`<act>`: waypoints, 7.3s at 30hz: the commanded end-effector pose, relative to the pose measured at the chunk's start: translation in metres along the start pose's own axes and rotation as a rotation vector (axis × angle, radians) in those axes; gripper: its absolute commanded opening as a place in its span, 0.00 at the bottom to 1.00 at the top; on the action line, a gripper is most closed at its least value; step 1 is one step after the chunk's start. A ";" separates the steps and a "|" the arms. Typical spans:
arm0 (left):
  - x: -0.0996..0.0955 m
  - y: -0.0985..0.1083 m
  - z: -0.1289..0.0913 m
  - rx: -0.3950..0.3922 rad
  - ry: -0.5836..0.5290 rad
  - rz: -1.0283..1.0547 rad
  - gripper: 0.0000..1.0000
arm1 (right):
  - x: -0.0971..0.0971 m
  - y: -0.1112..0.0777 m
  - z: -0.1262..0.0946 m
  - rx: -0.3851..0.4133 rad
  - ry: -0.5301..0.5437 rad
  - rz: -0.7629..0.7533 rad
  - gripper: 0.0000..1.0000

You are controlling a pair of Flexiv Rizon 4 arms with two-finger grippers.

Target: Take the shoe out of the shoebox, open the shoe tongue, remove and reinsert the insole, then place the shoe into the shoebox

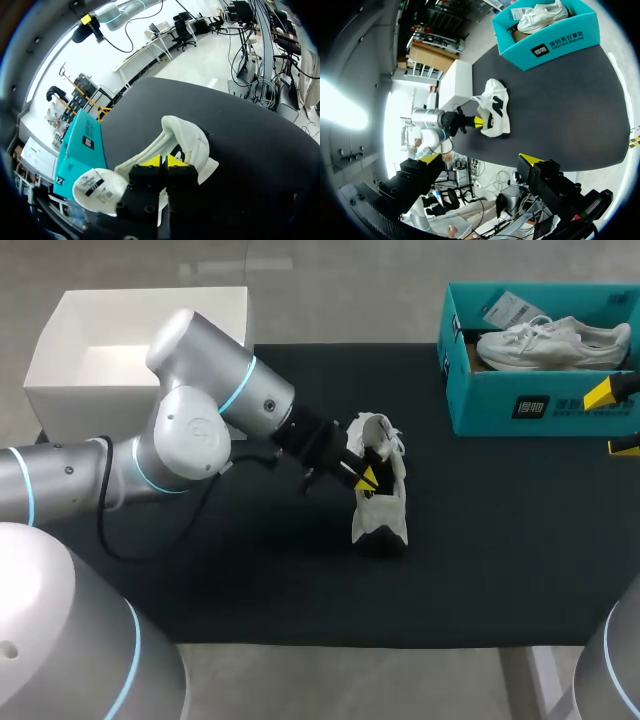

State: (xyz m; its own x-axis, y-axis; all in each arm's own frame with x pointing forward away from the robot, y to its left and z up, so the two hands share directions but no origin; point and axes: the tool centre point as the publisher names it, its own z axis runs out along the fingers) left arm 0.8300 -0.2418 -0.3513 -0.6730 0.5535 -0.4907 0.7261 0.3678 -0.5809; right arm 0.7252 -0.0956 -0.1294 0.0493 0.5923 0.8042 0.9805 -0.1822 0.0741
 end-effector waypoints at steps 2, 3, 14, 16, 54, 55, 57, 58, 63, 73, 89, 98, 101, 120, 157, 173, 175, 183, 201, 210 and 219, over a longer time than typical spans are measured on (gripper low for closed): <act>-0.006 -0.001 0.001 0.003 0.059 0.015 0.00 | 0.000 -0.001 0.000 -0.001 -0.003 0.001 1.00; -0.007 -0.003 -0.001 0.003 0.076 0.025 0.00 | 0.000 -0.001 0.000 -0.001 -0.003 0.001 1.00; -0.022 -0.014 -0.031 -0.096 0.404 0.364 0.00 | 0.000 -0.001 0.000 -0.001 -0.003 0.001 1.00; -0.022 -0.015 -0.034 -0.105 0.452 0.420 0.00 | 0.000 -0.001 0.000 -0.001 -0.003 0.001 1.00; -0.008 0.025 0.042 -0.140 0.594 0.507 0.00 | 0.000 -0.001 0.000 -0.001 -0.003 0.001 1.00; -0.007 0.027 0.044 -0.131 0.605 0.504 0.00 | 0.000 -0.001 0.000 -0.001 -0.003 0.001 1.00; -0.005 0.028 0.050 -0.119 0.620 0.524 0.00 | 0.000 -0.001 0.000 -0.001 -0.003 0.001 1.00; -0.004 0.028 0.053 -0.102 0.627 0.526 0.00 | 0.000 -0.001 0.000 -0.001 -0.003 0.001 1.00; 0.000 0.032 0.063 -0.062 0.641 0.526 0.00 | 0.000 -0.001 0.000 -0.001 -0.003 0.001 1.00; 0.018 0.043 0.074 -0.095 0.684 0.527 0.00 | 0.000 -0.001 0.000 -0.001 -0.003 0.001 1.00; 0.018 0.019 0.055 -0.002 0.781 0.597 0.00 | 0.000 -0.001 0.000 -0.001 -0.003 0.001 1.00; 0.036 0.021 0.075 0.006 0.810 0.598 0.00 | 0.000 -0.001 0.000 -0.001 -0.003 0.001 1.00; 0.034 0.020 0.070 0.004 0.810 0.597 0.00 | 0.000 -0.001 0.000 -0.001 -0.003 0.001 1.00; 0.020 0.043 0.055 -0.275 0.813 0.654 0.00 | 0.000 -0.001 0.000 -0.001 -0.003 0.001 1.00; -0.030 0.044 0.016 -0.434 0.665 0.655 0.47 | 0.000 -0.001 0.000 -0.001 -0.003 0.001 1.00; -0.039 0.035 0.011 -0.437 0.667 0.629 1.00 | 0.000 -0.001 0.000 -0.001 -0.003 0.001 1.00; -0.041 0.034 0.011 -0.439 0.660 0.633 1.00 | 0.000 -0.001 0.000 -0.001 -0.003 0.001 1.00; -0.051 0.033 0.003 -0.470 0.659 0.639 1.00 | 0.000 -0.001 0.000 -0.001 -0.003 0.001 1.00; -0.112 0.037 -0.047 -0.636 0.520 0.591 0.44 | 0.000 -0.001 0.000 -0.001 -0.003 0.001 1.00; -0.113 0.036 -0.036 -0.619 0.515 0.610 0.00 | 0.000 -0.001 0.000 -0.001 -0.003 0.001 1.00; -0.111 0.036 -0.032 -0.549 0.551 0.603 0.00 | 0.000 -0.001 0.000 -0.001 -0.003 0.001 1.00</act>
State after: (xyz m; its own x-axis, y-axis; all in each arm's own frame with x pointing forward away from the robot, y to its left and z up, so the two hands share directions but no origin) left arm 0.9310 -0.2634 -0.2953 -0.1083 0.9807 -0.1627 0.9824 0.1306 0.1336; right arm 0.7251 -0.0957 -0.1294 0.0493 0.5924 0.8041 0.9805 -0.1822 0.0741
